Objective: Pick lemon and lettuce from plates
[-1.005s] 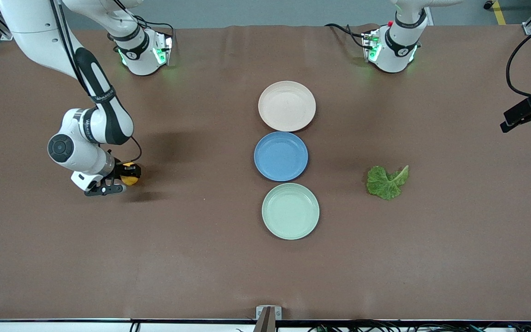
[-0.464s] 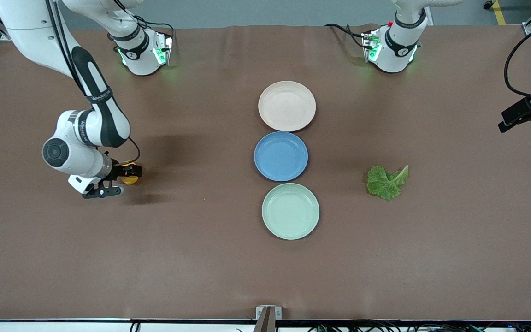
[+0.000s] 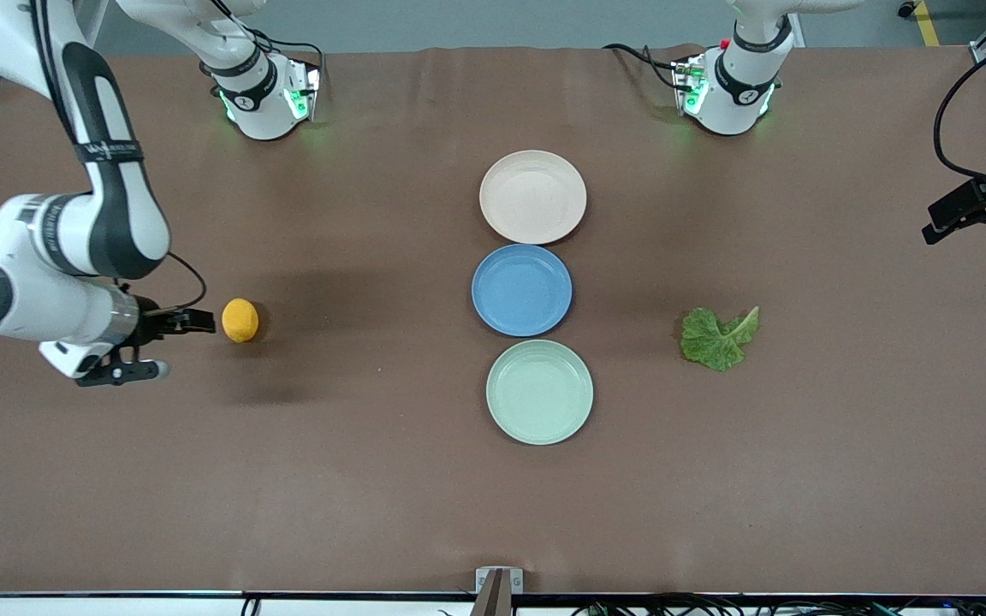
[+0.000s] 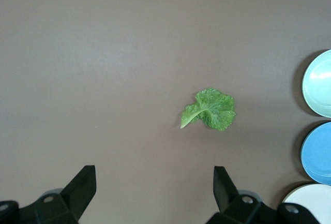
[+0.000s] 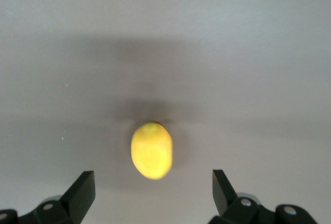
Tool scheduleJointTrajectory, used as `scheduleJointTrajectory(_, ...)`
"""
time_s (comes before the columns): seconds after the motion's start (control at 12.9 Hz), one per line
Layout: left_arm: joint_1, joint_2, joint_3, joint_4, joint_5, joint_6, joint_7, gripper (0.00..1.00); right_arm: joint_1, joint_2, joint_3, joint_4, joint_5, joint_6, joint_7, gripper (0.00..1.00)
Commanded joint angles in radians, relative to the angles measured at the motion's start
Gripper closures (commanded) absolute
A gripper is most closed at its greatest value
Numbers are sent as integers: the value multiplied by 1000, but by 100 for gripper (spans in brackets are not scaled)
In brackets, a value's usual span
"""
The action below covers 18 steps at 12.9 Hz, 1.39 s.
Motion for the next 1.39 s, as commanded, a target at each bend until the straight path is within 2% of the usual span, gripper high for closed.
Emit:
scheduleJointTrajectory(0.0, -3, -7, 9, 15, -17, -22, 6, 0, -10, -5, -8, 159, -55, -189, 37, 0)
scheduleJointTrajectory(0.23, -1, -8, 9, 16, -17, -22, 15, 0, -12, -22, -37, 270, -65, -283, 36, 0)
scheduleJointTrajectory(0.39, 3, -13, 12, 16, -15, -24, 17, 0, -15, -16, -37, 368, -118, -393, 36, 0)
scheduleJointTrajectory(0.46, 5, -13, 12, 16, -12, -24, 17, 0, -13, -16, -38, 385, -129, -403, 34, 0)
scheduleJointTrajectory(0.77, 8, -11, 9, 16, -15, -24, 13, 0, -19, -24, -38, 381, -115, -460, 45, 0)
scheduleJointTrajectory(1.31, 6, -11, 4, 27, -17, -24, 12, 0, -64, -109, -34, 336, -69, -444, 31, 0)
